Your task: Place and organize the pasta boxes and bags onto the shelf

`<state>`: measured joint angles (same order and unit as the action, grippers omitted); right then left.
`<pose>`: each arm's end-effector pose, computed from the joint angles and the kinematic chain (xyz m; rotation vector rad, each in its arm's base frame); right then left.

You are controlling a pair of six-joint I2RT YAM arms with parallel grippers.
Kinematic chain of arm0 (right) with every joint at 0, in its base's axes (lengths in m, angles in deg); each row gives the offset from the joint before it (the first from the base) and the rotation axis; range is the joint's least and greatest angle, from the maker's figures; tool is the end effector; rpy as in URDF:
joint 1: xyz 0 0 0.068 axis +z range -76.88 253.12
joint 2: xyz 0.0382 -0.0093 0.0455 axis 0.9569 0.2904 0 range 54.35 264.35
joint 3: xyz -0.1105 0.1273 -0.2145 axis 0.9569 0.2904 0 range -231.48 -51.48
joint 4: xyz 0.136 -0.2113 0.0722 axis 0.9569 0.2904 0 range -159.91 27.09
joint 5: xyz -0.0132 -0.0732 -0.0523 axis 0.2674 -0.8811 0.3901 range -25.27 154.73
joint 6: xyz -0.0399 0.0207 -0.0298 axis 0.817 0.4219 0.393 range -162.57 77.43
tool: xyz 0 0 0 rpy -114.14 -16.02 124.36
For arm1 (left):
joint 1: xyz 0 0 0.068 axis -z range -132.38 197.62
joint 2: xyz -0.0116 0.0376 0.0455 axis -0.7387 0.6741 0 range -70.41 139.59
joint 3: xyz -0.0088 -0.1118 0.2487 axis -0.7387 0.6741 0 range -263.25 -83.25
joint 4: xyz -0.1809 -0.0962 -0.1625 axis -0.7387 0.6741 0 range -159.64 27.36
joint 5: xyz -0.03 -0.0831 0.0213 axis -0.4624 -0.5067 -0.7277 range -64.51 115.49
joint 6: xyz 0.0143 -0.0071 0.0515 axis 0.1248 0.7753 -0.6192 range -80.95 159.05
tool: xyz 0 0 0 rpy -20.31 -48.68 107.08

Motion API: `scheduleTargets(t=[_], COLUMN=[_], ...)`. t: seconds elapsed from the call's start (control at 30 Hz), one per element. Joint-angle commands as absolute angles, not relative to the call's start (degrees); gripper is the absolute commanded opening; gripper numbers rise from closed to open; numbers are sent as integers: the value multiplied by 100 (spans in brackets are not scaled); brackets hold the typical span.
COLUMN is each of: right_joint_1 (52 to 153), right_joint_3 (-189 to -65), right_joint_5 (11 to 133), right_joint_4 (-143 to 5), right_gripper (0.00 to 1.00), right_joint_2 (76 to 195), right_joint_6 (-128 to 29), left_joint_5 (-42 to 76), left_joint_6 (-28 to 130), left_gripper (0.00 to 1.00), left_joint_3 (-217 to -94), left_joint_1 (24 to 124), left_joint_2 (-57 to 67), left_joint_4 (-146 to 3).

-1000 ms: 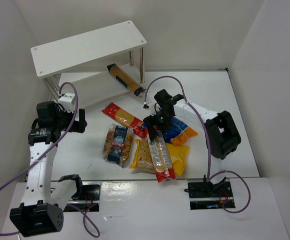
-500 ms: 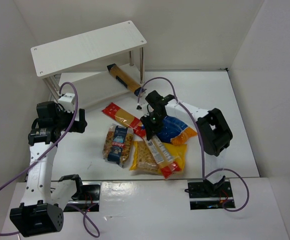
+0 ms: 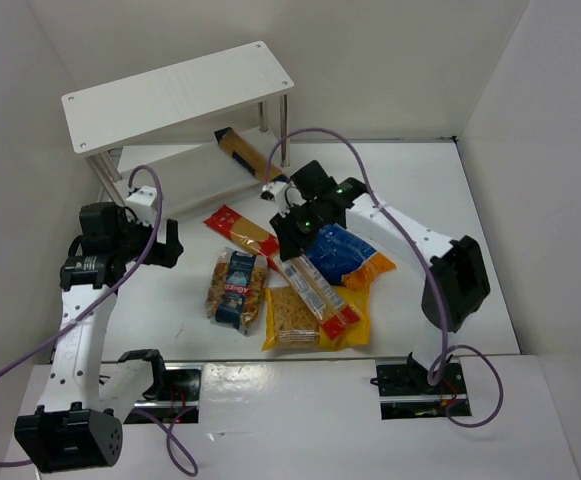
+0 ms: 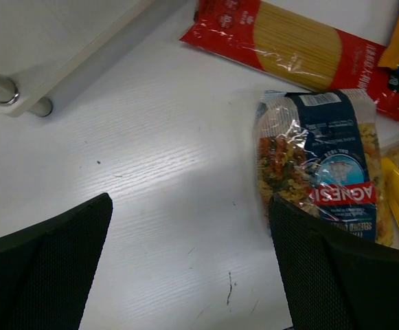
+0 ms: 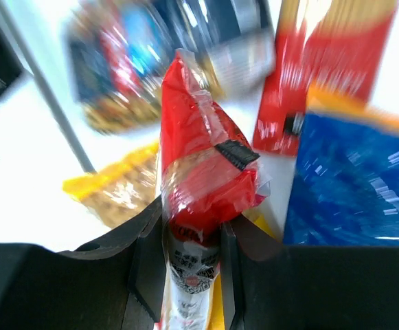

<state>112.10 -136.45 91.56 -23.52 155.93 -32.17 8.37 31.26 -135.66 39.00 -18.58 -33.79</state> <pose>0.2799 0.2471 0.2654 -1.2663 2.3849 0.7828 0.1889 0.0180 0.3211 0.1521 2.1547 -0.1618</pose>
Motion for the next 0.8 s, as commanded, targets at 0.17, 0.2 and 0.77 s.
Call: scheduleTargets(t=[0.17,0.2,0.77], right_joint_1=[11214,11136,10388], right_joint_3=[-14771,-14850,-15571], right_joint_5=[9680,9742,11799], right_joint_4=[-3220,-3307,-4231], right_gripper=[0,0,0], right_joint_2=[14496,14496,14716], right_joint_6=[-3369,-3473,-4485], left_joint_5=[-147,-271,-3909], left_joint_6=[2885,2938,2974], left_gripper=[100,100,100], left_joint_3=[-13704,-13704,-13045], left_joint_1=[4568,4638,4840], left_joint_2=[-2093,-2093,-1461], left_joint_4=[-3729,-3782,-5750])
